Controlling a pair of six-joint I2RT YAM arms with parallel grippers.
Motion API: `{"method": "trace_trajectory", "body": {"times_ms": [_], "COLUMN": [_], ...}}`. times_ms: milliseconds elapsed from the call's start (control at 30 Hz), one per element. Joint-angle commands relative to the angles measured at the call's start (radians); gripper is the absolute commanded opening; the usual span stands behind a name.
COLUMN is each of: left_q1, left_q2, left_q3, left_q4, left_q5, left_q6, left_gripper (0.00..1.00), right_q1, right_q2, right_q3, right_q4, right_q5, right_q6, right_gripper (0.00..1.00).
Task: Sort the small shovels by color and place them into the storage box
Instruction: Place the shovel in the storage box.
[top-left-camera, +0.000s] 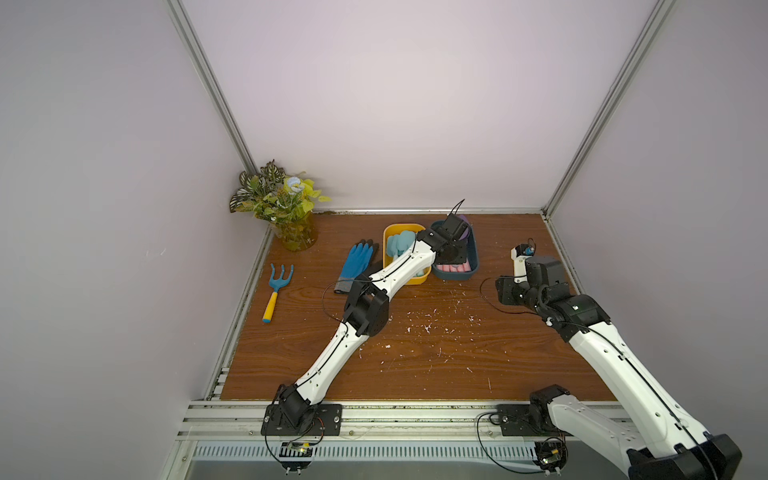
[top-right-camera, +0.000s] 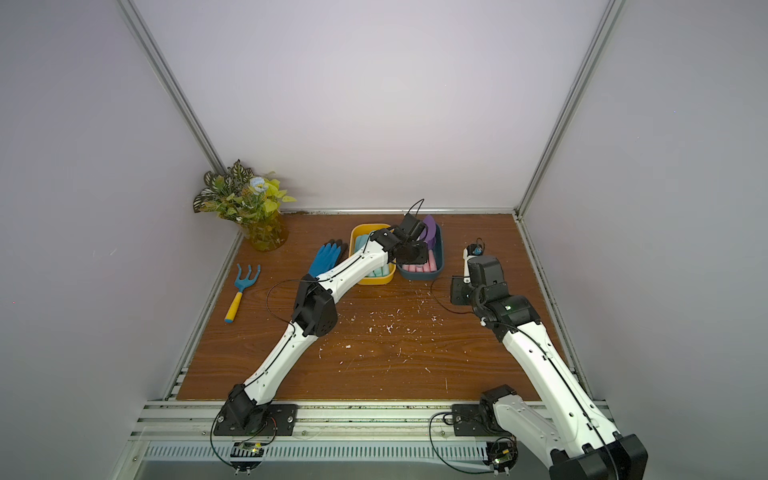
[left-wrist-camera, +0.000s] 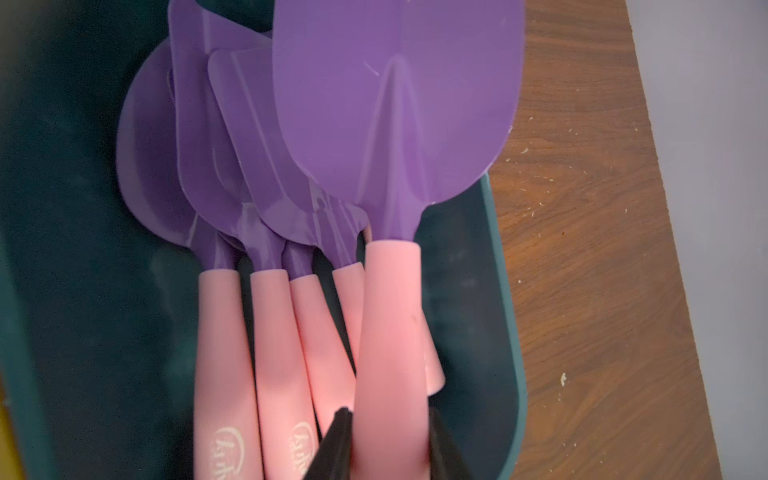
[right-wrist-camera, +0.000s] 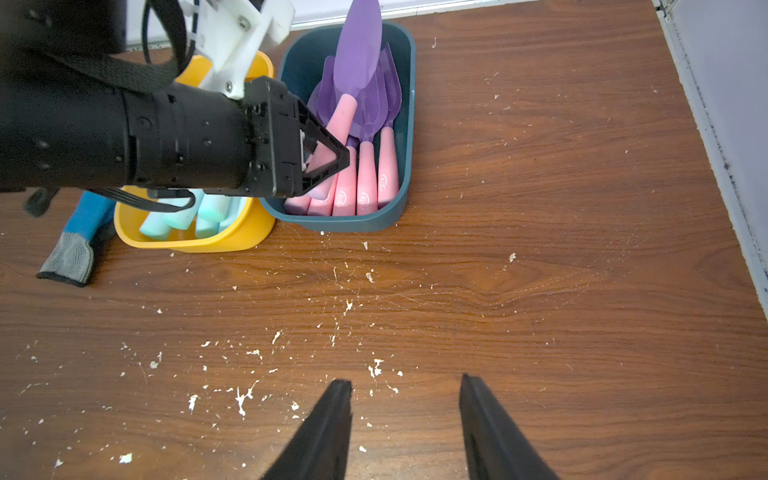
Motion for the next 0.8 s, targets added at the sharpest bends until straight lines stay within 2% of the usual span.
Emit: {"method": "trace_trajectory", "body": {"times_ms": [0, 767], "left_q1": [0.013, 0.027], "left_q2": [0.023, 0.014], "left_q3": [-0.004, -0.106], "left_q4": [0.02, 0.018], "left_q5": [-0.012, -0.022], "left_q6": [0.002, 0.009], "left_gripper": [0.07, 0.15], "right_q1": [-0.003, -0.003], "right_q2": [-0.02, -0.013], "right_q3": [-0.005, -0.011], "right_q4": [0.007, 0.006], "right_q5": [0.008, 0.006], "right_q6": [-0.016, -0.021], "right_gripper": [0.49, 0.49]}}
